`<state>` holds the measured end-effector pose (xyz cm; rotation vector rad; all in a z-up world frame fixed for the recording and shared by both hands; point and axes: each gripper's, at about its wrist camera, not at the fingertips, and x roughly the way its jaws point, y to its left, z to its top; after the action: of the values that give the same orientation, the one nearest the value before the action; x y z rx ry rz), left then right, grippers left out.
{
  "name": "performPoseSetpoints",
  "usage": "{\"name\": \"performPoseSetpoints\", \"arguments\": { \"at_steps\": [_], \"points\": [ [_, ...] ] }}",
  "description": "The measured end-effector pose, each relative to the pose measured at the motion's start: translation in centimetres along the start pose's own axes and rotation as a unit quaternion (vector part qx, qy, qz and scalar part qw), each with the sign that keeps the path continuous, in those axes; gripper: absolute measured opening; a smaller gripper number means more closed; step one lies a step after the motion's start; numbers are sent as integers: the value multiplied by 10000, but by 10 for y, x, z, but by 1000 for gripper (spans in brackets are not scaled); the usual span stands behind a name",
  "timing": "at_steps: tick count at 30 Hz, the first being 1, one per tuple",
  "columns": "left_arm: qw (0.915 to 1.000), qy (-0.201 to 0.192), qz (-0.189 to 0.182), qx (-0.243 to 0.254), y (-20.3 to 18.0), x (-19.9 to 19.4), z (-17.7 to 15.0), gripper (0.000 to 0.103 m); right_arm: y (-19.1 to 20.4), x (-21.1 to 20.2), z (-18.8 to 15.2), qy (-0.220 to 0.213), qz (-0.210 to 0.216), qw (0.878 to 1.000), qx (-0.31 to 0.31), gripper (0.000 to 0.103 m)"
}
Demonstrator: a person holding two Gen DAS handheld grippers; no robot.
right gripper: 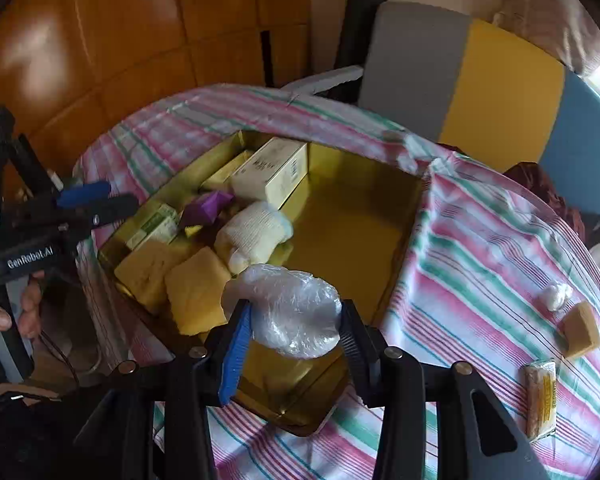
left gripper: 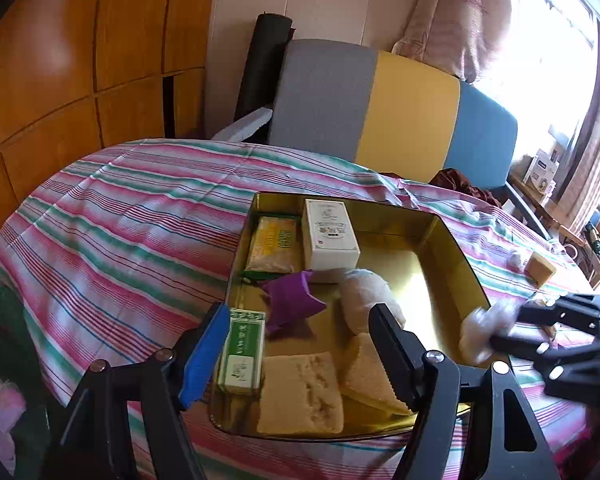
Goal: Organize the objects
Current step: 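Carry the plastic-wrapped bundle into the gold tray and release it with the right tool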
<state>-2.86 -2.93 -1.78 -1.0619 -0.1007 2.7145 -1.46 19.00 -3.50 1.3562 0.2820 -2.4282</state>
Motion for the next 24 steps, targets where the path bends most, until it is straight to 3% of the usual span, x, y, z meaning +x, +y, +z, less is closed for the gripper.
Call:
{"name": "performPoseSetpoints", "arguments": {
  "at_steps": [4, 8, 15, 18, 24],
  "points": [
    [9999, 26, 13, -103, 8, 1, -5, 74, 21, 30, -1, 483, 22, 9983, -311, 44],
    [9999, 80, -24, -115, 6, 3, -8, 74, 27, 51, -4, 666, 224, 9973, -210, 45],
    [9998, 8, 55, 188, -10, 1, -11, 77, 7, 45, -15, 401, 509, 9971, 393, 54],
    [9996, 27, 80, 251, -15, 1, -13, 77, 8, 37, -17, 205, 534, 9971, 509, 68],
    [9993, 36, 109, 368, -23, 0, -14, 77, -1, 18, -16, -104, 524, 9957, 759, 69]
  ]
}}
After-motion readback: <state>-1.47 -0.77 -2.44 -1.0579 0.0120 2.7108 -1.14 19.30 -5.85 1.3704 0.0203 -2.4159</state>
